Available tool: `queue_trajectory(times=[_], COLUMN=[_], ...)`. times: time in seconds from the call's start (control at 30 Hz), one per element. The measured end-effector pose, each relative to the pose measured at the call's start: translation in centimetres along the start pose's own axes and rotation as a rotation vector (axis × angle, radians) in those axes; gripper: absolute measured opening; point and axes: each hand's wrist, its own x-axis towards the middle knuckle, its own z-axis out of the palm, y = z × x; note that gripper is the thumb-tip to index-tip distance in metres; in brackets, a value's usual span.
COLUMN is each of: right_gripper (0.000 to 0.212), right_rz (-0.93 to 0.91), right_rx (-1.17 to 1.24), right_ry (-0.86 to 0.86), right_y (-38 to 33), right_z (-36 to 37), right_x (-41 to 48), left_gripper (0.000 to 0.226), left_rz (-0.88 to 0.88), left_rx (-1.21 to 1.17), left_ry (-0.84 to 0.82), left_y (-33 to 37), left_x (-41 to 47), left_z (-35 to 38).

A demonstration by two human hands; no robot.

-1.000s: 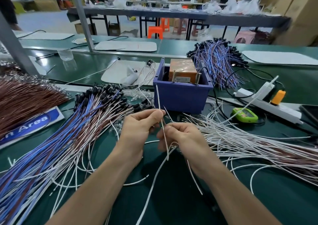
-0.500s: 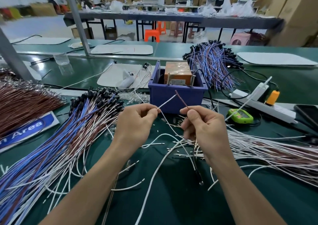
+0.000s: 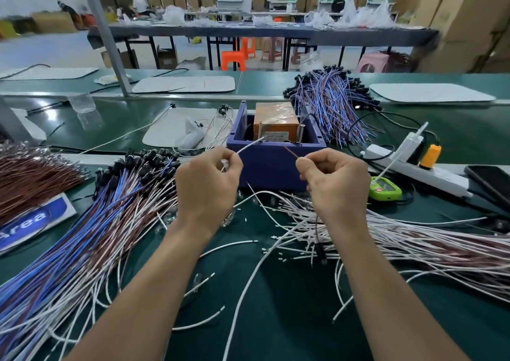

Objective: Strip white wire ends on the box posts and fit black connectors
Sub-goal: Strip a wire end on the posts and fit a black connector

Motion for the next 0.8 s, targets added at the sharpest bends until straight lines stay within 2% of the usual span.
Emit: queue_trajectory(times=[0.4,0.8], right_gripper=[0.012,0.008], right_rz=[0.029,0.0], right_rx=[0.148,0.16], right_ry=[0.045,0.062], right_y=[1.5,2.0], right_z=[-0.7,-1.1], right_x=[0.9,1.0], left_gripper=[0.018,0.018], left_rz=[-0.028,-0.045], left_rx=[0.017,0.026], left_ry=[0.018,0.046], left_y=[-0.2,-0.1], left_x=[0.5,0.4], left_z=[0.0,-0.3])
